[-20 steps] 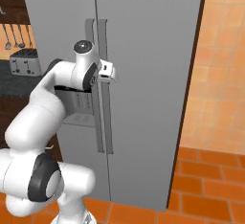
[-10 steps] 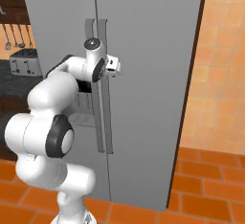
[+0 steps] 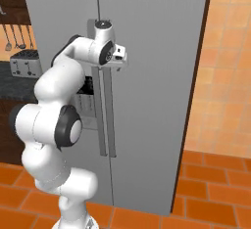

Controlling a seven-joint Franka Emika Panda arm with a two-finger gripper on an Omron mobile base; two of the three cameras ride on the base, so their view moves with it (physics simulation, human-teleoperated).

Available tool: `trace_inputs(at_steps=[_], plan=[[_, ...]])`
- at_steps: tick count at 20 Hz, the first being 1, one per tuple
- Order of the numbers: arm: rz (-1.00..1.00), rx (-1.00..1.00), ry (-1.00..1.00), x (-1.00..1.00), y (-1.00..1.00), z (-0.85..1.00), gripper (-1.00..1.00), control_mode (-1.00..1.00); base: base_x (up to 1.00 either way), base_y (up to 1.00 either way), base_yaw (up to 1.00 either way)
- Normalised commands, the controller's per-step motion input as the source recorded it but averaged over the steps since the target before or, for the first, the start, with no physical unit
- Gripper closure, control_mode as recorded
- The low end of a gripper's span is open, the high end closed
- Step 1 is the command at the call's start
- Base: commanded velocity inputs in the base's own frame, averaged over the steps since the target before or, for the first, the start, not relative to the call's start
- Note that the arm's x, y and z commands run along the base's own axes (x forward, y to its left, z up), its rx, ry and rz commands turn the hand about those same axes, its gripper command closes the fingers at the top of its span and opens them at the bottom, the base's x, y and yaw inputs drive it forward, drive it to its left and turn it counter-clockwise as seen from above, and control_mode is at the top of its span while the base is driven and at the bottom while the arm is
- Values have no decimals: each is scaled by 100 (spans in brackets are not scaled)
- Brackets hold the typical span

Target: Take the strawberry from the fridge and place it on top of the pancake, located on the dining counter.

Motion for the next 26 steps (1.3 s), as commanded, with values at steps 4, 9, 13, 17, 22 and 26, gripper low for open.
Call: trace_inputs(at_steps=[4,9,13,17,22,26], plan=[[-3,0,-45,0,6,-21,-100,-100,0,0,0],[-1,0,-21,25,20,-4,-100,-100,0,0,0],[-3,0,-24,40,14,-12,-100,-100,0,0,0],[-7,0,-39,53,8,-29,-100,-100,0,0,0],[-4,1,-34,18,7,-24,100,-100,0,0,0],[-1,1,-2,0,-12,-1,100,-100,0,0,0]])
